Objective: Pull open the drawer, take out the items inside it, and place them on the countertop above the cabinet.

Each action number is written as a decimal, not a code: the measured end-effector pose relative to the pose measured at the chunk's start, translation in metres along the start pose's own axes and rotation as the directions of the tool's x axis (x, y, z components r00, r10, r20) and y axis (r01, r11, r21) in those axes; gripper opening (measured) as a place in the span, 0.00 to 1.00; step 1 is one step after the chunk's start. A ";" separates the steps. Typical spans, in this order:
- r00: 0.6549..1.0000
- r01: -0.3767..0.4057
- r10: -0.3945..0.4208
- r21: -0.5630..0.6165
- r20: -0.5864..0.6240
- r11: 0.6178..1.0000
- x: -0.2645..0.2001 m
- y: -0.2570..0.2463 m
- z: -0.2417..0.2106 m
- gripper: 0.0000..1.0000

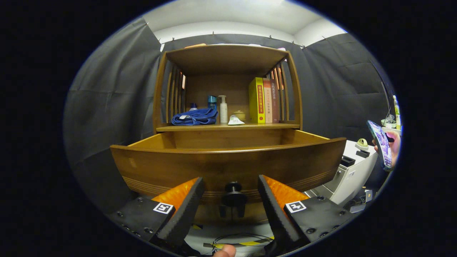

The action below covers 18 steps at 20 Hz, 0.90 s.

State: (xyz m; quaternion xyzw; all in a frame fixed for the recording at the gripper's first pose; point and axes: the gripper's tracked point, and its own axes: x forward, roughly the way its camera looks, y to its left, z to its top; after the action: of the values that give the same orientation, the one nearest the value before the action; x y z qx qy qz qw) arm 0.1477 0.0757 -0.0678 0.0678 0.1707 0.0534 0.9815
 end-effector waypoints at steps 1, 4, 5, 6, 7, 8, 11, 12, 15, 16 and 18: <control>1.000 0.006 -0.006 -0.008 0.002 1.000 0.002 -0.001 -0.001 0.98; 1.000 0.009 -0.009 -0.014 -0.010 1.000 0.013 -0.006 -0.008 0.98; 1.000 0.009 -0.009 -0.009 -0.012 1.000 0.017 -0.007 -0.010 0.98; 1.000 0.010 -0.010 -0.008 -0.011 1.000 0.020 -0.007 -0.011 0.98; 1.000 0.011 -0.011 -0.006 -0.009 1.000 0.023 -0.008 -0.010 0.98; 1.000 -0.003 0.003 -0.001 -0.006 1.000 0.025 -0.007 -0.009 0.98; 1.000 -0.029 0.028 0.020 0.005 0.999 0.027 -0.006 -0.011 0.98; 0.999 -0.037 0.037 0.019 0.004 0.999 0.026 -0.006 -0.012 0.97; 0.999 -0.046 0.046 0.012 0.002 0.999 0.027 -0.008 -0.012 0.97; 0.999 -0.046 0.046 0.012 0.002 0.999 0.027 -0.007 -0.012 0.97; 0.999 -0.041 0.041 0.001 -0.006 0.999 0.028 -0.008 -0.010 0.97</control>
State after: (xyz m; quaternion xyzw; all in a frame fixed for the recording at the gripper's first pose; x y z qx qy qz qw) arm 0.1709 0.0722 -0.0877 0.0715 0.1723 0.0737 0.9797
